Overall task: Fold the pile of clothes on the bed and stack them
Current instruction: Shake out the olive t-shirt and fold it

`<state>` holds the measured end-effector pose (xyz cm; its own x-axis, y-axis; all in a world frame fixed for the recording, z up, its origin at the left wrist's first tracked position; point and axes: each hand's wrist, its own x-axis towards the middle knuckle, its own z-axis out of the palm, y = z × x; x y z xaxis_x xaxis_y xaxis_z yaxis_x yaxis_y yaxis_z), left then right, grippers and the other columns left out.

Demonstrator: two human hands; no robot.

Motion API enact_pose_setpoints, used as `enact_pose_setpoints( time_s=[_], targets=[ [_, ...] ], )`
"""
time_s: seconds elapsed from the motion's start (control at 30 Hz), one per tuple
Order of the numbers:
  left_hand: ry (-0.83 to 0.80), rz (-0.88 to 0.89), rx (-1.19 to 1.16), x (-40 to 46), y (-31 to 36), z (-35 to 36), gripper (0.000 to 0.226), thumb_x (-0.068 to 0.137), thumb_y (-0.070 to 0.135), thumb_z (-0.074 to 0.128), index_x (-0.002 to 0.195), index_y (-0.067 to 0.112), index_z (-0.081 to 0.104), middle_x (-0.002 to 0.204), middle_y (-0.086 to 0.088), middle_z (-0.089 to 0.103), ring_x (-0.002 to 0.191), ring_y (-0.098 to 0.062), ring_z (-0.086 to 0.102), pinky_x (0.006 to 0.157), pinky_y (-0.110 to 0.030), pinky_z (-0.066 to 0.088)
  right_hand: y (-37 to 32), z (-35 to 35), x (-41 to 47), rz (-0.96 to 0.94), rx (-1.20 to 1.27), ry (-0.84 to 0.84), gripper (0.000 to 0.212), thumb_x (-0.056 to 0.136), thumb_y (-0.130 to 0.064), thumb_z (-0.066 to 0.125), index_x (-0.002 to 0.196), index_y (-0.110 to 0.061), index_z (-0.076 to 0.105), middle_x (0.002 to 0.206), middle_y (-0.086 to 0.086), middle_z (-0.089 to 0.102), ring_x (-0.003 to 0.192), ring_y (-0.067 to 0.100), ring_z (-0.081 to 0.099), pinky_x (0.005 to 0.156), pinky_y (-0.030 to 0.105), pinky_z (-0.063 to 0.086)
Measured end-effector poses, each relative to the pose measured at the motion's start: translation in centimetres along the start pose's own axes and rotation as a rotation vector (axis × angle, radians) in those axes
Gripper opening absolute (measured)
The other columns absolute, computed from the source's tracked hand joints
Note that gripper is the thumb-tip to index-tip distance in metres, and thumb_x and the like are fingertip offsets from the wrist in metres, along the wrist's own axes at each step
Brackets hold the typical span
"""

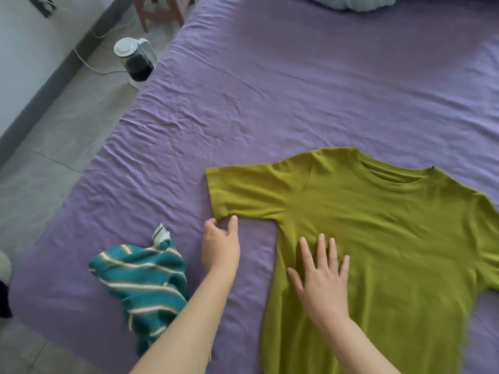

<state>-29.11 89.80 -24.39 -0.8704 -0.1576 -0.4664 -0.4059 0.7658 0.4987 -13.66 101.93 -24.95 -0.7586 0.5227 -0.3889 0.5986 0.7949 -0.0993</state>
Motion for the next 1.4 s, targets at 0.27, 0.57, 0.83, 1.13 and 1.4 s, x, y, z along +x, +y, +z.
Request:
enact_pose_setpoints(
  time_s=[0.27,0.57,0.83,1.13,1.4],
  targets=[
    [-0.304,0.070,0.180,-14.8,-7.6,3.0,0.036,0.086,0.042,0.065,0.115,0.023,0.055,0.108,0.003,0.066,0.103,-0.020,0.061,0.082,-0.033,0.049,3.3,2.3,-11.3,-0.102,-0.042,-0.068,0.057,0.077,-0.049,0.059,0.125,-0.018,0.064,0.135,0.021,0.053,0.123,0.043,0.051,0.090,0.065,0.043],
    [-0.378,0.071,0.020,-21.3,-14.4,-2.0,0.026,0.086,0.027,0.068,0.072,0.014,0.051,0.075,-0.006,0.059,0.075,-0.021,0.052,0.064,-0.032,0.033,8.3,3.3,-21.9,-0.046,-0.032,-0.184,0.050,0.089,-0.054,0.048,0.118,-0.019,0.069,0.127,0.020,0.060,0.114,0.043,0.058,0.078,0.063,0.050],
    [-0.013,0.191,0.497,-21.5,-17.0,-4.9,0.028,0.088,0.028,0.064,0.114,0.019,0.059,0.116,-0.006,0.059,0.109,-0.027,0.053,0.087,-0.036,0.041,10.1,5.7,-25.2,-0.178,0.034,-0.094,0.071,0.099,-0.045,0.011,0.105,-0.013,0.074,0.115,0.020,0.067,0.104,0.044,0.063,0.069,0.056,0.055],
    [-0.520,0.948,0.576,-29.2,-13.8,6.1,0.032,0.088,0.015,0.055,0.119,0.013,0.063,0.127,-0.010,0.054,0.124,-0.027,0.045,0.097,-0.037,0.039,16.6,5.9,-26.0,0.472,0.471,0.107,0.053,0.090,-0.013,0.061,0.140,-0.005,0.043,0.149,0.022,0.033,0.135,0.039,0.034,0.103,0.049,0.035],
    [-0.581,1.018,0.709,-31.8,-13.6,9.2,0.035,0.092,0.016,0.051,0.125,0.022,0.061,0.137,-0.011,0.046,0.128,-0.027,0.040,0.096,-0.038,0.038,18.5,6.8,-27.4,0.512,0.485,-0.006,0.033,0.089,-0.020,0.060,0.118,-0.004,0.054,0.110,0.016,0.058,0.106,0.036,0.054,0.086,0.042,0.039]
  ],
)
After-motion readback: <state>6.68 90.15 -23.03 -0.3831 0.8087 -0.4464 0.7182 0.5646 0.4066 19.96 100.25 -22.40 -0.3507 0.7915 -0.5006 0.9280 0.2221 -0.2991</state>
